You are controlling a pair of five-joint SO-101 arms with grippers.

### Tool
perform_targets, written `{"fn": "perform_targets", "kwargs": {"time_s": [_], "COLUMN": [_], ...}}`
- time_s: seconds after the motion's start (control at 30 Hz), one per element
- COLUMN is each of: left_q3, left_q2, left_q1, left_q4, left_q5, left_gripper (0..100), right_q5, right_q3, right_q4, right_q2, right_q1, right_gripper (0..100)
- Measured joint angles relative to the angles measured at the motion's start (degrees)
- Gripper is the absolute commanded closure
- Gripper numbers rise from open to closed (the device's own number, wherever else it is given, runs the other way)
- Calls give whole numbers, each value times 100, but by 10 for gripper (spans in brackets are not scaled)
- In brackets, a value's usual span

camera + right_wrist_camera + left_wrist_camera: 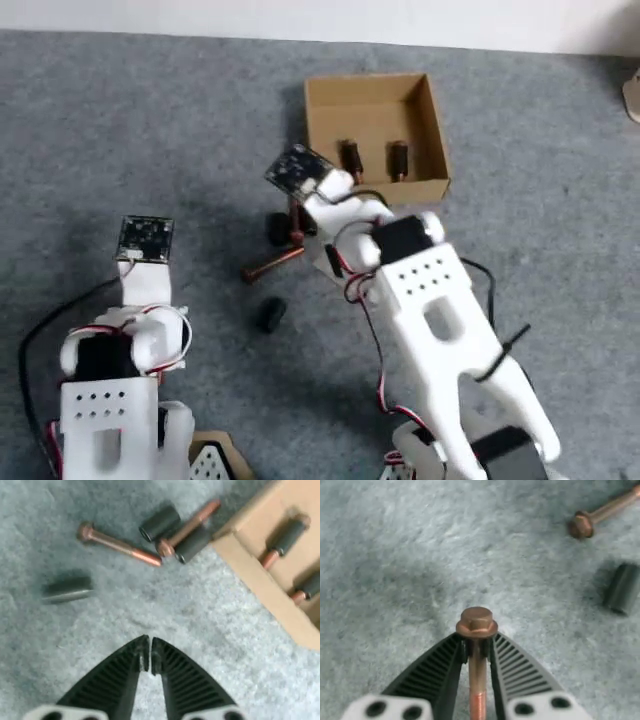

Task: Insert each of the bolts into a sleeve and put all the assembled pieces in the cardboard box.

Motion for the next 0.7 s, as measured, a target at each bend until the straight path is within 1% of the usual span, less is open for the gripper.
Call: {"fn": "perform_targets", "kwargs": {"time_s": [0.2, 0.4, 0.57, 0.7], "left_q3": [0, 0, 0, 0], "left_q2": [0, 0, -9, -9], "left_q1": [0, 35, -62, -677], "left_q4": [0, 0, 0, 0], "left_q5": [-9, -9, -18, -18], "left_gripper": [994, 994, 994, 994], "right_q5": [79, 431, 668, 853], "right_q3": [870, 1618, 1864, 1899], "right_q4": [-26, -387, -466, -484], "right_q2": [-378, -589, -651, -651], "right_q1": [457, 440, 26, -334], "right_gripper": [993, 993, 993, 992]}}
